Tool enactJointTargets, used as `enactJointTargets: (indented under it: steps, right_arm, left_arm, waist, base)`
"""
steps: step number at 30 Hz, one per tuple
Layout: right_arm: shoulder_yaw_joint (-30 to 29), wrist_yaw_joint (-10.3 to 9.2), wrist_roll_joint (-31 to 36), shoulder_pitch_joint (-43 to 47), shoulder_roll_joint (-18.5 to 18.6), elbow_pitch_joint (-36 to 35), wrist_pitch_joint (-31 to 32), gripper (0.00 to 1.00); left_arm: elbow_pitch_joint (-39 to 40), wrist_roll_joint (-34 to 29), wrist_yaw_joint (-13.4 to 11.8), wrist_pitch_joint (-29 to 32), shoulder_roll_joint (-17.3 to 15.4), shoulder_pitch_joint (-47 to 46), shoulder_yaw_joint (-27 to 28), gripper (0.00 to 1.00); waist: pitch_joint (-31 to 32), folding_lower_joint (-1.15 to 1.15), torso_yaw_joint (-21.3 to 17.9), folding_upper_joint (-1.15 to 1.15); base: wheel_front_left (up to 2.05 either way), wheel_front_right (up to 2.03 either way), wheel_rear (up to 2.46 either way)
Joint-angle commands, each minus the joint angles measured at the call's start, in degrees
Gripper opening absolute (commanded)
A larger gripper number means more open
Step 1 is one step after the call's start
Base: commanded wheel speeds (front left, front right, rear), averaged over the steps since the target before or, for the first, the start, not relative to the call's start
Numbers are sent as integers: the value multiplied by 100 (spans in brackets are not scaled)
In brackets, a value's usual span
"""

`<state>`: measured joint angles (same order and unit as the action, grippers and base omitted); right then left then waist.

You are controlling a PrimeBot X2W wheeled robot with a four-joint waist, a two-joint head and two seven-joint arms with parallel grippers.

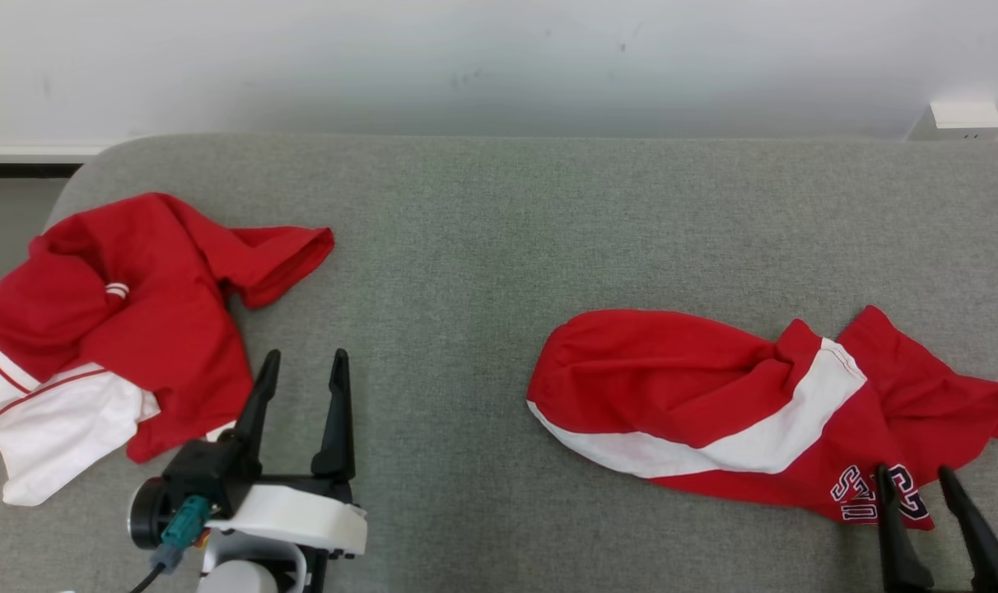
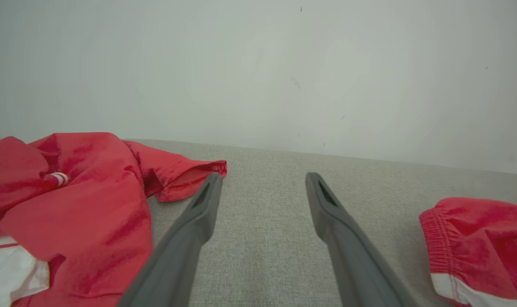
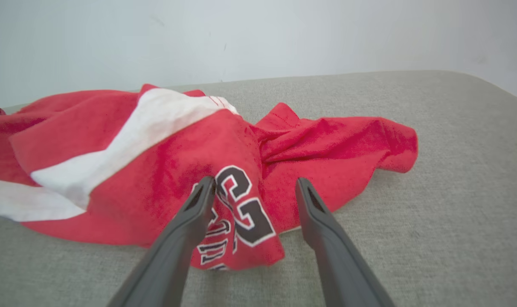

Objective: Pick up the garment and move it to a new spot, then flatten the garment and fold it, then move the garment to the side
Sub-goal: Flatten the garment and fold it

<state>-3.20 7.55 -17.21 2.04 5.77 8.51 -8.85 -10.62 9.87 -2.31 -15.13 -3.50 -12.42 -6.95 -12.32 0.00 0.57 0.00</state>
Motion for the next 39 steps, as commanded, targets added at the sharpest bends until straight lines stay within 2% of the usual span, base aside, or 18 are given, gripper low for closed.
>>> enactJointTargets:
  steps: [1, 6, 12, 25, 29, 33, 36, 39]
  right_arm:
    - [-29, -12, 29, -69, 65, -69, -45, 100]
    - [-70, -12, 150, -152, 164, -667, 4, 100]
    - [136, -12, 264, -317, 285, -1259, 383, 100]
    - [210, -12, 190, -230, 253, -1410, 555, 100]
    - [164, -12, 196, -222, 282, -1446, 572, 100]
    - [195, -12, 206, -281, 289, -1485, 584, 100]
    - [260, -12, 184, -383, 297, -1499, 583, 100]
    - [310, -12, 169, -457, 314, -1485, 564, 100]
  left_arm:
    - [-10, -104, -2, -2, -18, 46, 34, 100]
    - [16, -112, -11, -2, -34, 100, 81, 100]
    - [25, -121, 7, -2, -18, 173, 19, 100]
    - [83, -202, 80, -2, -8, 214, -190, 100]
    - [132, -288, 362, 277, 18, 44, -730, 100]
    - [-9, -35, 659, 779, 38, -145, -1507, 100]
    - [-241, 344, 693, 1073, 44, -364, -2013, 100]
    - [-548, 711, 570, 1194, 46, -609, -2346, 100]
  waist:
    - [10, 0, -8, 0]
    - [65, 0, -19, 0]
    - [176, 0, 52, 0]
    - [199, 0, 109, 0]
    - [152, 0, 129, 0]
    - [56, 0, 99, 0]
    - [-56, 0, 4, 0]
    - [-159, 0, -102, 0]
  base:
    - [0, 0, 0]
    - [0, 0, 0]
    - [0, 0, 0]
    - [0, 0, 0]
    - [0, 0, 0]
    - [0, 0, 0]
    - [0, 0, 0]
    - [0, 0, 0]
